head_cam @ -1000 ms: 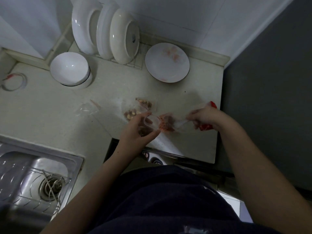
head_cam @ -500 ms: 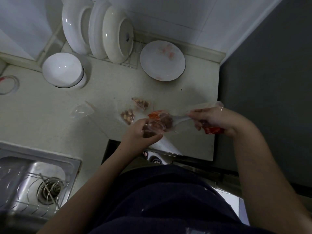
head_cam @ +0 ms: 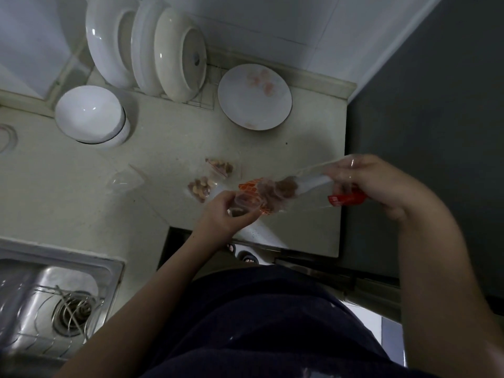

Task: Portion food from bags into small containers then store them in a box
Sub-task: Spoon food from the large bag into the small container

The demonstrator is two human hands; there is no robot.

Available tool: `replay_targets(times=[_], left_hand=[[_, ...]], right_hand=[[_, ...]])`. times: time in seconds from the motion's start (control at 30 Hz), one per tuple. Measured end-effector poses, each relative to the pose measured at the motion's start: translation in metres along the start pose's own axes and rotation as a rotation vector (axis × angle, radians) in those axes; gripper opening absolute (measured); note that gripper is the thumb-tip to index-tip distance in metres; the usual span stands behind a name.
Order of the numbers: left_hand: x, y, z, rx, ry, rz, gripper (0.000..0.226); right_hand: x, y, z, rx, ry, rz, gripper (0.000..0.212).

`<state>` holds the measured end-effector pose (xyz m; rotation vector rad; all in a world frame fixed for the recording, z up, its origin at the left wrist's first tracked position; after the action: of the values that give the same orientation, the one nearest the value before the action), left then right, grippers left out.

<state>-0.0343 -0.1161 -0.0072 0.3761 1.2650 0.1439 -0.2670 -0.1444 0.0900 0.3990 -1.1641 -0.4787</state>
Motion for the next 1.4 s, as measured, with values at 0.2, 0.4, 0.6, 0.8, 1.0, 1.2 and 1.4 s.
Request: replay_targets(times=[0.2,0.4,0.6,0.8,1.0,1.2,1.4], left_hand=[[-0.004,0.002,-0.017,0.051,-0.097,-0.066,0.036],[-0.019,0.006,-0.031,0.130,-0.213,-0.208,0.055],[-0.030,0.010,-0.034,0.143,-0.167,-0.223,0.067],[-0.029,0.011,-0.024,0.101,-0.168,-0.216,0.063],[-0.031,0.012,-0.014,0.048,-0.122,-0.217,0.065],[-0.028,0.011,-0.005,-0.011,-0.098,-0.227,0.061],[-0.032,0.012,0.001,-0.060,-0.050,-0.252,0.058]], right_hand=[[0.000,-0.006,0.022,-0.208,0.027,0.010,0.020],[-0.007,-0.006,0.024,-0.259,0.075,-0.009,0.015],[-0.011,-0.006,0.016,-0.218,0.136,-0.024,0.017],[-0.015,-0.008,0.015,-0.218,0.100,-0.052,0.020],[-0.010,-0.008,0.009,-0.185,-0.048,-0.041,0.019],[0.000,-0.002,0.005,-0.148,-0.096,0.025,0.023],[0.017,0.009,-0.003,-0.110,-0.033,0.111,0.020]])
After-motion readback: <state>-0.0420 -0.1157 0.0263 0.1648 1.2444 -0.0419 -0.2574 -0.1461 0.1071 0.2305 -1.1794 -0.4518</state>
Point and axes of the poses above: each hand's wrist, its own y-axis away from the middle knuckle, its own z-axis out of the back of the hand, x = y × z, the point moved 9 cm from there along -y, towards the middle knuckle, and after that the axes turned 8 degrees about -x, right-handed, at the moved point
